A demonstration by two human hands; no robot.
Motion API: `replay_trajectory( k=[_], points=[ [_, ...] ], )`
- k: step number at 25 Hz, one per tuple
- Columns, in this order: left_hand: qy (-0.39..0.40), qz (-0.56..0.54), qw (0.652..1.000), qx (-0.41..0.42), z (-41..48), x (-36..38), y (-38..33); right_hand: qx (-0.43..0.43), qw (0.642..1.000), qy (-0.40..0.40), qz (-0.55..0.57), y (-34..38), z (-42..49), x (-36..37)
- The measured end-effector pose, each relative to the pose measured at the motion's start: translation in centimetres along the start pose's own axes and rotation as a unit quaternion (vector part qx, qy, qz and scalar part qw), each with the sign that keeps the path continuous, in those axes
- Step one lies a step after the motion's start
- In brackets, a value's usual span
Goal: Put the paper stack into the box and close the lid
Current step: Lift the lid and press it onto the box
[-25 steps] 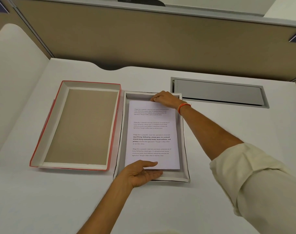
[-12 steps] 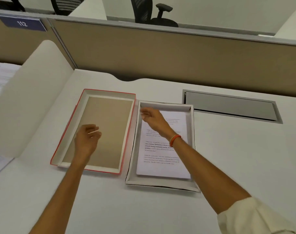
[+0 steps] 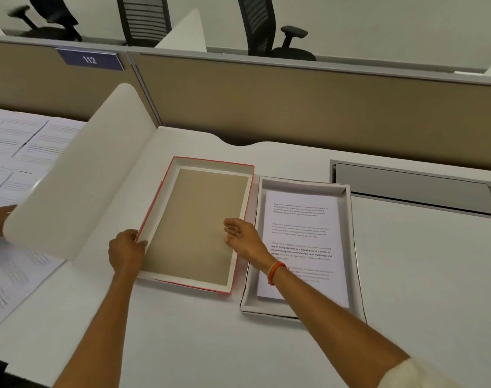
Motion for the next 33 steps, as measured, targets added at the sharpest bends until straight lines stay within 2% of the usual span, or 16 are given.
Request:
replay_trajectory(
  k=[5, 8, 14, 19, 21, 23, 25, 27, 29, 30, 31, 32, 33],
  points=[
    [-0.047, 0.031, 0.998, -0.006, -1.3, -2.2, -0.9, 0.015, 1.000, 0.015, -0.007, -0.6, -0.2, 1.8],
    [-0.119, 0.039, 0.992, 0.016, -2.7, -6.2, -3.5, 0.009, 0.999, 0.030, 0.024, 1.3, -0.3, 3.5],
    [-0.237, 0.068, 0.963, 0.108, -8.9, -13.2, -12.0, -0.035, 0.986, 0.058, 0.151, 10.9, -1.0, 8.9],
    [-0.264, 0.043, 0.946, 0.185, -15.3, -15.2, -17.9, -0.055, 0.987, 0.008, 0.152, 15.6, -1.7, 8.0],
    [-0.220, 0.054, 0.953, 0.200, -16.5, -14.9, -19.2, -0.072, 0.988, -0.034, 0.134, 16.3, -2.0, 6.1],
    [-0.099, 0.042, 0.970, 0.216, -15.5, -14.1, -19.4, -0.086, 0.988, -0.060, 0.109, 16.9, -2.7, 4.3],
    [0.029, -0.073, 0.975, 0.208, -12.8, -14.1, -18.7, -0.085, 0.988, -0.065, 0.114, 17.1, -3.9, 2.2],
    [0.058, -0.261, 0.945, 0.190, -9.9, -14.6, -18.2, -0.075, 0.985, -0.048, 0.150, 17.1, -5.5, 0.0],
    [0.050, -0.366, 0.917, 0.151, -7.8, -11.9, -17.1, -0.059, 0.982, -0.031, 0.176, 16.7, -7.5, -2.4],
    [0.088, -0.372, 0.916, 0.125, -7.2, -8.7, -16.6, -0.052, 0.981, -0.024, 0.186, 16.5, -8.6, -3.7],
    [0.158, -0.357, 0.916, 0.091, -7.2, -4.3, -15.9, -0.046, 0.979, -0.016, 0.198, 16.3, -9.7, -5.2],
    [0.246, -0.340, 0.907, 0.049, -8.0, 0.1, -14.9, -0.041, 0.976, -0.008, 0.213, 15.9, -10.9, -6.8],
    [0.327, -0.337, 0.883, 0.010, -9.4, 4.0, -13.9, -0.035, 0.972, 0.003, 0.230, 15.3, -12.0, -8.4]
  ],
)
Point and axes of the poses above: each hand's wrist, its own z-axis towards the middle knuckle, its own x-axis out of the palm, y = z × x, the point moved 10 cm from there along z, towards the middle knuckle, and after that the axes turned 1 degree about z, right-handed, at the moved point
